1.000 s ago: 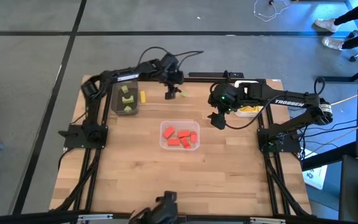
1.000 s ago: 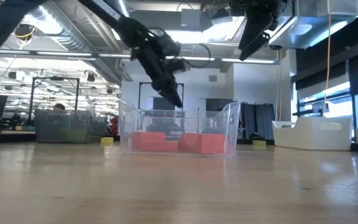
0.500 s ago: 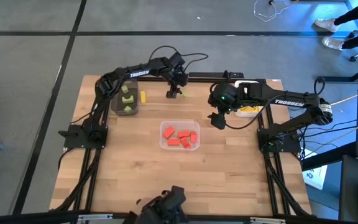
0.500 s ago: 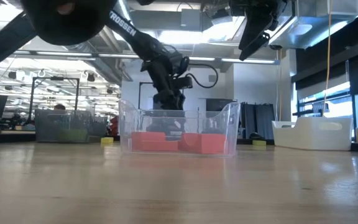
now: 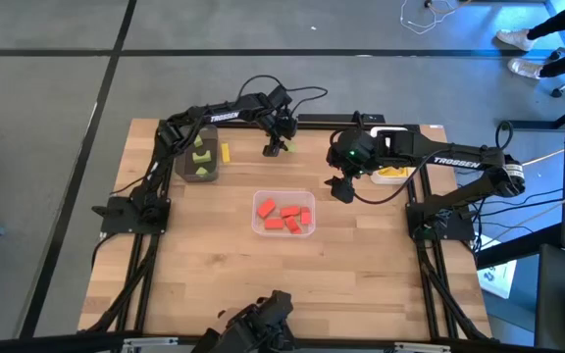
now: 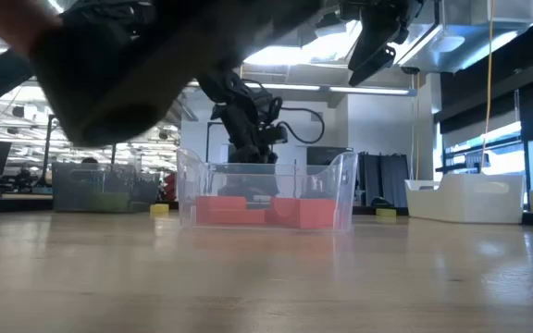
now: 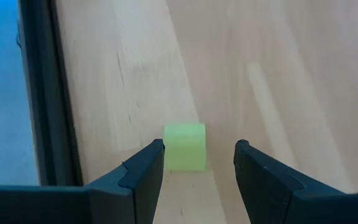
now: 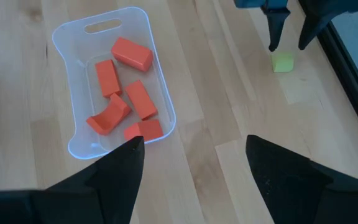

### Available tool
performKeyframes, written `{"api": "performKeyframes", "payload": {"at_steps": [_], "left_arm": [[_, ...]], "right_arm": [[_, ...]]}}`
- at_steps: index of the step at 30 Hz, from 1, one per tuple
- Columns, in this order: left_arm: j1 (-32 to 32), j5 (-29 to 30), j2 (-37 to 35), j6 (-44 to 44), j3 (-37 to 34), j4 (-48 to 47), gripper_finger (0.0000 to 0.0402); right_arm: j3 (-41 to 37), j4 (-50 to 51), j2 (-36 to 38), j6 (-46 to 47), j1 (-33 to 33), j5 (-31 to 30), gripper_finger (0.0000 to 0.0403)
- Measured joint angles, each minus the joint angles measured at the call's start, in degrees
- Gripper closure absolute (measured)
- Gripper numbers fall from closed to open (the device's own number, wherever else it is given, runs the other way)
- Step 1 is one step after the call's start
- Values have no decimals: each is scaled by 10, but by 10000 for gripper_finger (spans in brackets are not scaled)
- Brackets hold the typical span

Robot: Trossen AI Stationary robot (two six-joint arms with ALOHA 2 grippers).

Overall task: Sort & place blocks by color
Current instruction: Put the green block into the black bin

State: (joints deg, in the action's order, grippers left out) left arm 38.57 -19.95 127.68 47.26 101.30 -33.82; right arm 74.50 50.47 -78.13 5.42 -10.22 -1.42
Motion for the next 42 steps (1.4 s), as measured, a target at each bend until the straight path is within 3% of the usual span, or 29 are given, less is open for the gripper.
{"api": "performKeyframes", "payload": {"at_steps": [12, 22, 34, 38, 42], "left_arm": [[-1, 12, 14, 21, 0, 24, 219], [6, -19, 22, 15, 0, 24, 219], [5, 0, 22, 12, 0, 25, 219], [0, 53, 21, -6, 0, 12, 219], [-1, 50, 1, -51, -1, -10, 219]], "right_arm": [[0, 0, 0, -4, 0, 0, 121], [0, -1, 0, -4, 0, 0, 121], [0, -1, 0, -4, 0, 0, 121], [0, -1, 0, 2, 0, 0, 121], [0, -17, 0, 26, -6, -38, 121]]}}
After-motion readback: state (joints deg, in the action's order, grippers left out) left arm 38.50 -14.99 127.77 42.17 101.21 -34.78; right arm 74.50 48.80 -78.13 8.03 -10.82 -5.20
